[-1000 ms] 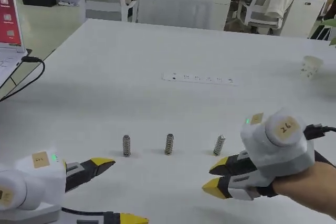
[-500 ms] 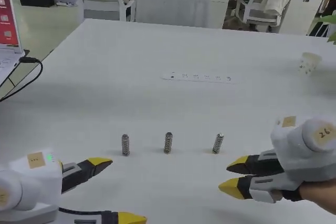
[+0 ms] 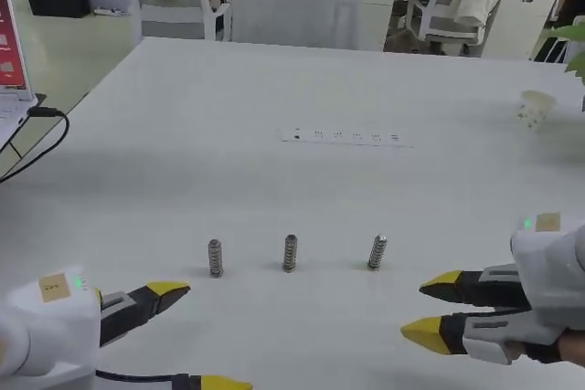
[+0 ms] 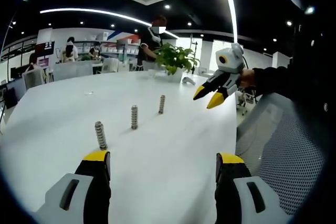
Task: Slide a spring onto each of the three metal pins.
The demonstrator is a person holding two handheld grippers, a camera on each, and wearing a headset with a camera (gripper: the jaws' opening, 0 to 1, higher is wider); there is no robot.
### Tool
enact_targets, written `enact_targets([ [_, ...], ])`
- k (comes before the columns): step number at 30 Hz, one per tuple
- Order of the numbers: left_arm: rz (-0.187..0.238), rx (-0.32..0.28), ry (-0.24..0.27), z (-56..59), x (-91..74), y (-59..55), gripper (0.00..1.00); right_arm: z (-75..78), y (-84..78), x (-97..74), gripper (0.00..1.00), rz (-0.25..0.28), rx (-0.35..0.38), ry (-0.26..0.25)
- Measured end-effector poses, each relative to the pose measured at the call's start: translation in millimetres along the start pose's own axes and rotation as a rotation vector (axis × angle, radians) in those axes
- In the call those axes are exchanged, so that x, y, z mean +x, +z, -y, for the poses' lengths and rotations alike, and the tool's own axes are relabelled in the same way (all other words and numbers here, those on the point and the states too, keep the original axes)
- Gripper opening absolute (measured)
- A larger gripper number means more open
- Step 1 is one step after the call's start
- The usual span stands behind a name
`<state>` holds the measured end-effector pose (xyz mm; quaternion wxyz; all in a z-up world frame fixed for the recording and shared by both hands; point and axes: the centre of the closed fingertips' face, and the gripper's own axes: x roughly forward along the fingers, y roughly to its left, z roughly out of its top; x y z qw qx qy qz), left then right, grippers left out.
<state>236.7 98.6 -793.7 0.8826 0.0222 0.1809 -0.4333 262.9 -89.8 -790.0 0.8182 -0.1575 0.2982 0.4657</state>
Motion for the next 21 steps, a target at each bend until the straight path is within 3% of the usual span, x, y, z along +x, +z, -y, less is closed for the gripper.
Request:
enact_targets([
  [14, -0.008, -0.022, 0.005, -0.9, 0.2, -7.1, 0.81, 3.7, -18.6, -0.3, 0.45, 0.05, 0.044, -0.011],
  [21, -0.008, -0.035, 0.013, -3.7, 0.1, -9.9, 0.82, 4.0, -23.1, 2.4, 0.56, 0.069, 0.053, -0.018],
])
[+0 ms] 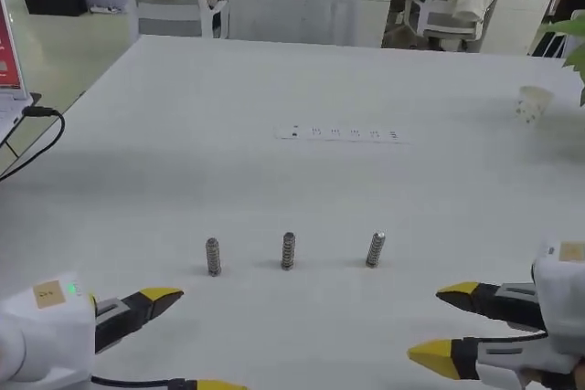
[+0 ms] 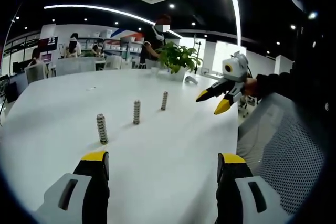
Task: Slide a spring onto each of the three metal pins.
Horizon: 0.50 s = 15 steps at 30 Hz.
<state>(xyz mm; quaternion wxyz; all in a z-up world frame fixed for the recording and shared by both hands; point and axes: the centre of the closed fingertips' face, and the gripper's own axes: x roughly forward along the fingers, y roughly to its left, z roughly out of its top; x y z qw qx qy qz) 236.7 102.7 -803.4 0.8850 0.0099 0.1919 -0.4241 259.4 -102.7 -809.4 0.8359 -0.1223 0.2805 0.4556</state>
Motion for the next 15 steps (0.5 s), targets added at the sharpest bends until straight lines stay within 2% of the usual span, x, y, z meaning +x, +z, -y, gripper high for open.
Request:
enact_targets([
  [4, -0.001, -0.006, 0.004, -0.9, -0.2, -1.1, 0.82, -0.4, 0.0, 1.7, 0.63, 0.011, 0.008, 0.001],
  [8, 0.0, -0.011, 0.009, -2.7, -0.7, -1.7, 0.83, 0.1, -1.1, 4.0, 0.74, 0.019, 0.012, -0.007],
  [11, 0.0, -0.015, 0.014, -3.2, -0.6, -1.9, 0.83, -0.4, -2.4, 4.4, 0.78, 0.019, 0.015, -0.007],
  [15, 0.0, -0.018, 0.016, -4.0, -0.3, -2.9, 0.84, -1.0, 0.1, 5.1, 0.87, 0.042, 0.034, -0.01],
])
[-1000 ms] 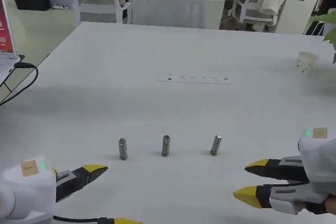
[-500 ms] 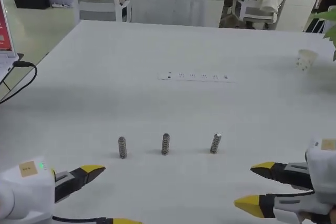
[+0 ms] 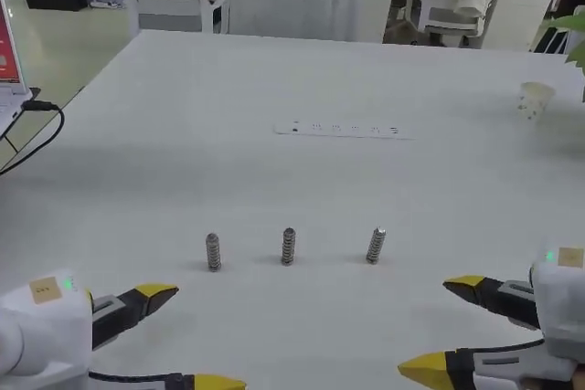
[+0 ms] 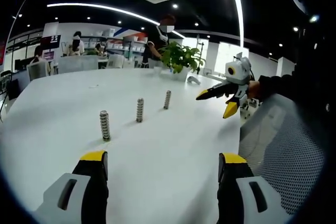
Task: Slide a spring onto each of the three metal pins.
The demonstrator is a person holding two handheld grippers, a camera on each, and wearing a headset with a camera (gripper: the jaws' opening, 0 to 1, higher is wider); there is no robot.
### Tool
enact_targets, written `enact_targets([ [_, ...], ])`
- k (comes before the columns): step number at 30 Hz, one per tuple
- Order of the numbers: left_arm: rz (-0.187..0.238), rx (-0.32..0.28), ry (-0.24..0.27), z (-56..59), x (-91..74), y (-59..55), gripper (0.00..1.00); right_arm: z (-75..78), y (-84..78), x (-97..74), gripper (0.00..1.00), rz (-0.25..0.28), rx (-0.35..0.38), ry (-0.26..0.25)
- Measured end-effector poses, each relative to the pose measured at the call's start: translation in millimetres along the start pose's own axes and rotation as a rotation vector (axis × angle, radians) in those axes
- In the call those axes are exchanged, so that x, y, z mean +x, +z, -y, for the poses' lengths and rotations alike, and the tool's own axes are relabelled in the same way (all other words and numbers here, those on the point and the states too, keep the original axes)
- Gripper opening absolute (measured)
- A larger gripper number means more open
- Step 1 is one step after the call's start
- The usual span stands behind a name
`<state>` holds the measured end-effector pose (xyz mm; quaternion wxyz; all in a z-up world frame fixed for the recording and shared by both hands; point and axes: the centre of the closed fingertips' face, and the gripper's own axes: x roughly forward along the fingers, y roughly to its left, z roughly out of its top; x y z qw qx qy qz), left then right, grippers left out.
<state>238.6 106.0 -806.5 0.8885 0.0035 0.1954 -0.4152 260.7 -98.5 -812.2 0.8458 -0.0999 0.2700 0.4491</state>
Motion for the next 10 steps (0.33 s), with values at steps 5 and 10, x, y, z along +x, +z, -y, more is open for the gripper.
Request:
enact_targets([
  [5, -0.002, -0.001, -0.001, 0.1, 0.7, -0.9, 0.84, -0.2, 0.1, 1.1, 0.94, 0.007, 0.005, -0.001],
  [10, 0.001, -0.003, 0.0, -0.9, 0.6, -1.0, 0.84, -1.0, 1.0, 1.8, 0.99, 0.018, 0.02, -0.003],
])
